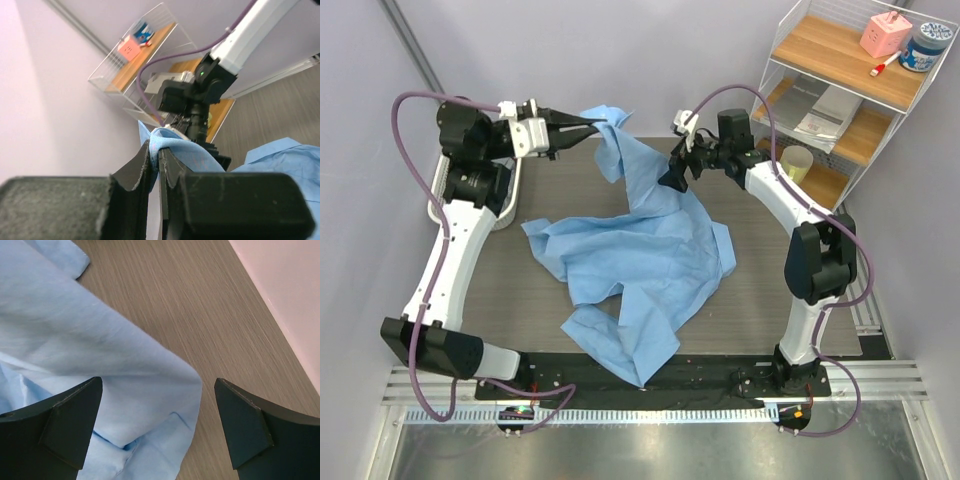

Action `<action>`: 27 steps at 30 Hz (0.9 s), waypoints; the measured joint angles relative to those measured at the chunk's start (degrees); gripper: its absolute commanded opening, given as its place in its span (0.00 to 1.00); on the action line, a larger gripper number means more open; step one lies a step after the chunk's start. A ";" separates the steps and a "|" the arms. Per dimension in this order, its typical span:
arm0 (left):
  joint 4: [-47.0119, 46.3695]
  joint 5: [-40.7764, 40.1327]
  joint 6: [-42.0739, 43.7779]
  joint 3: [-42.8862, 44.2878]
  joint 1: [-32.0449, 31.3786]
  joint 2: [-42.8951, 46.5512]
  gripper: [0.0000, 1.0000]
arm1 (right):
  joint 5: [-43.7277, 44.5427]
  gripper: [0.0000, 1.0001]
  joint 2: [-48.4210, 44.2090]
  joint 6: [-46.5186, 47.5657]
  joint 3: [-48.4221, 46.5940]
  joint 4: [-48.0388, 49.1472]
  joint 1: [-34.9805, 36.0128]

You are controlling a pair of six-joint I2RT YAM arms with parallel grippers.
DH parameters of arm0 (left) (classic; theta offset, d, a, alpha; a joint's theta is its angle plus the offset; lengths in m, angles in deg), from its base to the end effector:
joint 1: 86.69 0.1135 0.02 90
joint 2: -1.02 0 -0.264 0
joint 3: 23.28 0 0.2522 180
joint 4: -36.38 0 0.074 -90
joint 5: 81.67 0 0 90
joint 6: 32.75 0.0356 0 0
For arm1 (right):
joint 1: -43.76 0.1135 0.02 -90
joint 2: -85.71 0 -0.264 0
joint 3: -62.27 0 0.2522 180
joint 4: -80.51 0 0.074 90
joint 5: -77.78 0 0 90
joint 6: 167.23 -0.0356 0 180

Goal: Fold and stack the long sleeve shirts
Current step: Flatten the shirt out

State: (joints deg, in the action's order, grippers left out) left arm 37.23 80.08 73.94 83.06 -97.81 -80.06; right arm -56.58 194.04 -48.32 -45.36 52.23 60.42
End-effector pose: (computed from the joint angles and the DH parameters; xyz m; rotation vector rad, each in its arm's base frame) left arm 0.2728 -0.0881 0.5171 1.3023 0.6864 -0.6335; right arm 0.4165 0.1506 0.3128 -1.1734 1.5978 0.6602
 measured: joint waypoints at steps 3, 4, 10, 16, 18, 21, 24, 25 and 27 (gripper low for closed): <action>-1.36 3.02 -0.24 -1.31 -0.79 2.14 0.10 | -1.70 1.00 0.46 4.13 -0.11 -0.55 0.15; -1.66 3.67 -0.28 -1.77 -1.05 2.62 0.10 | -2.40 1.00 0.59 5.66 -0.11 -0.98 0.35; -1.79 4.92 -0.17 -3.80 -2.01 3.69 0.10 | -5.75 0.85 0.57 13.90 -0.13 -4.31 1.77; -1.36 4.90 -0.04 -3.89 -1.99 3.69 0.10 | -7.82 0.73 -1.09 22.99 0.13 -9.35 3.96; -0.83 4.85 0.02 -3.89 -2.01 3.74 0.10 | -8.31 0.53 -1.97 25.27 0.13 -10.95 4.35; 1.62 4.81 1.70 -3.91 -2.01 4.11 0.10 | -8.70 0.09 -2.91 27.56 0.09 -12.33 4.35; 4.96 3.74 4.87 -3.93 -2.01 4.74 0.11 | -8.61 0.01 -3.32 28.06 -0.09 -13.66 4.22; 6.05 3.04 6.10 -3.93 -2.01 4.90 0.11 | -8.33 0.01 -3.32 28.13 -0.22 -13.90 4.20; 8.31 0.39 9.81 -3.93 -1.99 5.16 0.12 | -6.56 0.01 -3.26 27.08 -0.70 -14.34 4.07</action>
State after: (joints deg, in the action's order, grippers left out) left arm 45.54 80.47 83.75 79.12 -99.80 -74.90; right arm -63.13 190.79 -21.24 -46.06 37.89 64.49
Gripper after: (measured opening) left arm 0.107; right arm 0.024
